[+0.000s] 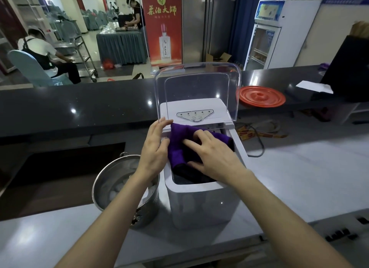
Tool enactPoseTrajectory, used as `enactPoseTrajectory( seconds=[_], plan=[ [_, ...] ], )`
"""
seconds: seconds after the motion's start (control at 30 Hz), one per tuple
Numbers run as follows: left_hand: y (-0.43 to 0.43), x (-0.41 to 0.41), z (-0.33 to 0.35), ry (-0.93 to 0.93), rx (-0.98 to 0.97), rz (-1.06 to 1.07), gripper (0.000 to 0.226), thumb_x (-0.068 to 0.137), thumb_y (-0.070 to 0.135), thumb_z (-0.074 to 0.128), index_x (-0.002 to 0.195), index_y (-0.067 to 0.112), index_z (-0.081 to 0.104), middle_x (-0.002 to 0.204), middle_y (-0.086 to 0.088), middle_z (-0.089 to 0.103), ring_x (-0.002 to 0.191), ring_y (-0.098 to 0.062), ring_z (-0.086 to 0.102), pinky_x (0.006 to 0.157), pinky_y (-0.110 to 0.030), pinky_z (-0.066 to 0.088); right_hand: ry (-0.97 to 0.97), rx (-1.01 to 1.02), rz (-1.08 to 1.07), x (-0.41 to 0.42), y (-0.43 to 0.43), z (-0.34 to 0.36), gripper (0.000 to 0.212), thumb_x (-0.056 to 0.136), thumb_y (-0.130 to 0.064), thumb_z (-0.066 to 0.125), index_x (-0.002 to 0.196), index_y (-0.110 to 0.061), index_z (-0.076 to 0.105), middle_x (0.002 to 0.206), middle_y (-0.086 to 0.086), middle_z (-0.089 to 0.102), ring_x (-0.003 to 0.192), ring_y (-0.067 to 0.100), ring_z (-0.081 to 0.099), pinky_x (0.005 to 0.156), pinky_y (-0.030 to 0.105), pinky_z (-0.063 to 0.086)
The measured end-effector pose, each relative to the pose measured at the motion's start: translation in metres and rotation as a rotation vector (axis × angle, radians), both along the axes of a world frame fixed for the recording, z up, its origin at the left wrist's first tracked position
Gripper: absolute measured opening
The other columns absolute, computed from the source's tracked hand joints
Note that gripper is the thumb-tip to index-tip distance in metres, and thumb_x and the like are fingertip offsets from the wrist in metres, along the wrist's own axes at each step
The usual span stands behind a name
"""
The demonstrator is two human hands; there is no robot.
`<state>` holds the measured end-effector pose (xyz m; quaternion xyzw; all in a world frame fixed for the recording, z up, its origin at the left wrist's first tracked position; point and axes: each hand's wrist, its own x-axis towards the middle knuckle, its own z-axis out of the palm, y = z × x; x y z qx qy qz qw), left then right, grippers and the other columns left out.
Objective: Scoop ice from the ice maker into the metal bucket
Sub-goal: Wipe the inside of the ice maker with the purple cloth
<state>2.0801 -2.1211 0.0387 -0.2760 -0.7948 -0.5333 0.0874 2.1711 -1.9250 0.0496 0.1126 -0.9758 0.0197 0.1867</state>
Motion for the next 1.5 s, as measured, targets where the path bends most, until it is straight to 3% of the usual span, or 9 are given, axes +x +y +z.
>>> enactPoseTrajectory(
  seconds=[0.17,0.3,0.43,0.57,0.77,0.9,1.07,1.27,1.5],
  plan=[
    [0.002,-0.001,-0.007,0.023,0.033,0.003,0.071,0.091,-0.007,0.043,0.145,0.036,0.056,0.154,0.009,0.052,0.150,-0.018,0.045,0.125,-0.049,0.037,0.030,0.207,0.076,-0.015,0.006,0.008,0.079,0.081,-0.046,0.081,0.148,-0.014,0.055,0.124,0.012,0.057,0.102,0.030,0.059,0.067,0.041,0.054],
    [0.003,-0.003,-0.009,0.034,0.032,0.003,0.072,0.092,-0.011,0.044,0.146,0.036,0.054,0.152,0.010,0.053,0.147,-0.017,0.047,0.124,-0.045,0.039,0.006,0.255,0.186,-0.017,0.022,0.005,0.069,0.080,-0.038,0.084,0.142,-0.015,0.064,0.115,0.009,0.061,0.100,0.029,0.061,0.066,0.042,0.058],
    [0.004,-0.005,-0.010,0.066,-0.022,0.010,0.076,0.095,-0.011,0.045,0.156,0.034,0.049,0.159,0.008,0.045,0.153,-0.011,0.039,0.127,-0.032,0.032,0.023,0.375,0.241,-0.016,0.028,0.005,0.065,0.082,-0.038,0.078,0.140,-0.014,0.063,0.131,0.009,0.057,0.111,0.030,0.056,0.085,0.044,0.054],
    [0.006,-0.001,-0.008,0.056,-0.019,-0.021,0.080,0.099,-0.013,0.040,0.160,0.038,0.044,0.170,0.004,0.030,0.152,0.010,0.028,0.113,-0.004,0.027,0.061,0.552,0.308,-0.018,0.027,0.009,0.060,0.098,-0.033,0.047,0.154,-0.012,0.050,0.161,0.007,0.044,0.136,0.031,0.048,0.106,0.045,0.046],
    [0.004,-0.006,-0.013,0.065,-0.022,-0.035,0.082,0.097,-0.013,0.039,0.161,0.038,0.042,0.170,0.003,0.033,0.159,-0.007,0.029,0.118,-0.007,0.024,0.073,0.733,0.338,-0.026,0.037,0.013,0.065,0.100,-0.036,0.044,0.162,-0.014,0.041,0.167,0.007,0.040,0.149,0.029,0.043,0.119,0.043,0.038],
    [0.004,-0.008,-0.013,0.072,-0.047,-0.015,0.084,0.094,-0.017,0.040,0.163,0.030,0.043,0.167,0.002,0.038,0.159,-0.011,0.031,0.127,-0.019,0.022,0.088,0.740,0.417,-0.031,0.043,0.016,0.048,0.106,-0.016,0.039,0.150,-0.005,0.053,0.153,0.017,0.053,0.130,0.035,0.056,0.107,0.045,0.049],
    [0.005,-0.005,-0.010,0.062,-0.064,0.007,0.084,0.093,-0.015,0.040,0.165,0.029,0.039,0.167,0.007,0.036,0.155,-0.003,0.031,0.125,-0.015,0.020,0.059,0.656,0.436,-0.024,0.053,0.018,0.039,0.108,-0.006,0.027,0.135,-0.001,0.055,0.123,0.018,0.060,0.100,0.034,0.058,0.090,0.045,0.051],
    [0.004,-0.004,-0.010,0.056,-0.055,-0.004,0.082,0.093,-0.008,0.039,0.165,0.031,0.039,0.167,0.007,0.035,0.152,0.002,0.034,0.115,-0.007,0.027,0.069,0.609,0.400,-0.025,0.019,0.010,0.046,0.108,-0.009,0.020,0.137,0.006,0.053,0.131,0.027,0.055,0.093,0.035,0.056,0.081,0.046,0.051],
    [0.004,-0.007,-0.011,0.083,-0.090,0.017,0.084,0.094,-0.015,0.040,0.166,0.029,0.038,0.167,0.007,0.035,0.152,0.005,0.030,0.122,-0.009,0.019,0.034,0.511,0.325,-0.018,0.037,0.020,0.039,0.101,-0.008,0.028,0.125,-0.005,0.059,0.109,0.014,0.059,0.083,0.031,0.055,0.074,0.045,0.052]
  ],
)
